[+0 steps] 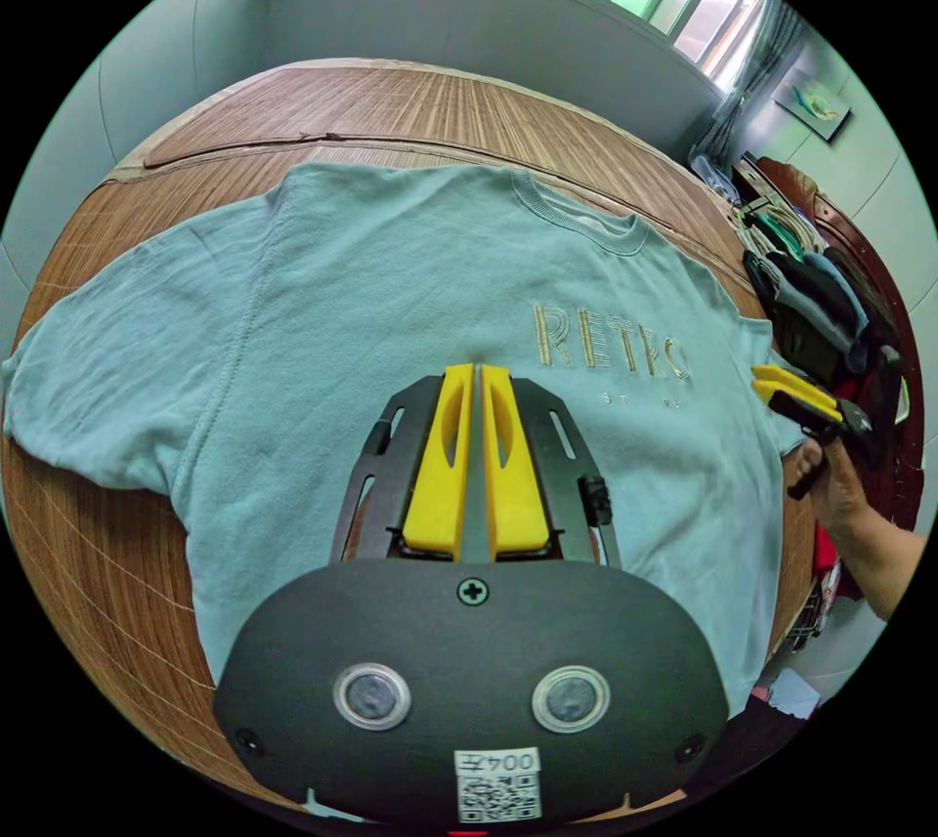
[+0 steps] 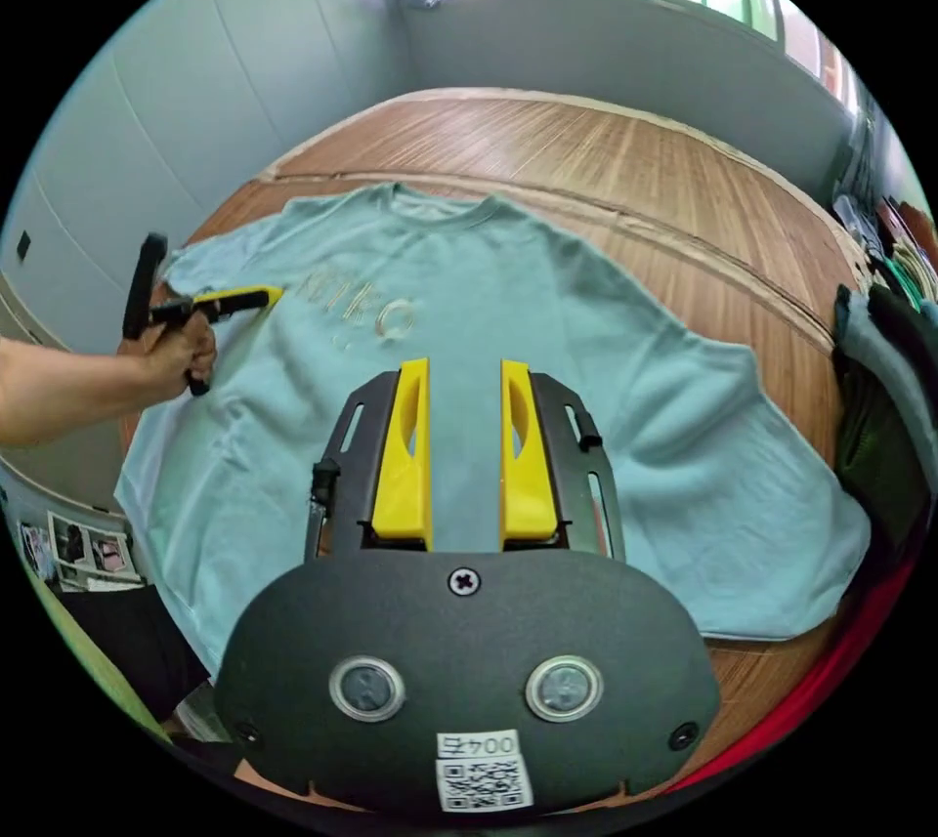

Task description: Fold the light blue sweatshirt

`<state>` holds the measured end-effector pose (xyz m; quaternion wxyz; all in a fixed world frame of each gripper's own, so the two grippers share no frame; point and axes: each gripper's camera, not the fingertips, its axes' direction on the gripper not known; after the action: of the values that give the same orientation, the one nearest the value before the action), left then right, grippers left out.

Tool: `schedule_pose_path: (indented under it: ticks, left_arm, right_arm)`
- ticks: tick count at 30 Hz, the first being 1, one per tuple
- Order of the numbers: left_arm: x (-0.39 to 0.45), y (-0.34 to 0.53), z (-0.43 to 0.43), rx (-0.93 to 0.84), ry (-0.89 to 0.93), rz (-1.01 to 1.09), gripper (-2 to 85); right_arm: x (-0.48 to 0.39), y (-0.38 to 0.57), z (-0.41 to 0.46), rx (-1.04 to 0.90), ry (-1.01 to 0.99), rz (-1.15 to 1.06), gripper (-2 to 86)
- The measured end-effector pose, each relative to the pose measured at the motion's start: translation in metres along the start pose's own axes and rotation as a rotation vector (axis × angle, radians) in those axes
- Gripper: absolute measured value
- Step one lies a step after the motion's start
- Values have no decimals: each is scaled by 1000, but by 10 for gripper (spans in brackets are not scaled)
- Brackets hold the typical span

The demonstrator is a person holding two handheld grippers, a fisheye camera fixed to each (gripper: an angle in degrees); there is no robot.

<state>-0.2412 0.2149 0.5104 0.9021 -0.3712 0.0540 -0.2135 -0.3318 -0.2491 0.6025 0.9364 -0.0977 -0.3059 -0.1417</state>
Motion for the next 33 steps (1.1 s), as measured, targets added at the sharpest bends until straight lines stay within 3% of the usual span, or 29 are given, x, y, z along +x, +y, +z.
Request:
schedule_pose_path:
  ticks: [2,6,19,24,33]
  left_arm:
    - [0,1,-1,0,6,-3,15]
    - [0,2,-2,1,20,-12,14]
    - [3,2,-8,-26,73,-67,6]
    - [-3,-40,-49,144,-42,-7,3]
    - [-33,-116,-1,-32,-180,16,2]
  right_arm:
    - [-23,16,38,-78,61,-22,96]
    - [-41,30,45,6,157,-51,90]
    - [-33,32,66,16,121,-41,89]
    - [-28,30,74,18,105,-34,89]
    - [-29,26,91,29,138,-47,89]
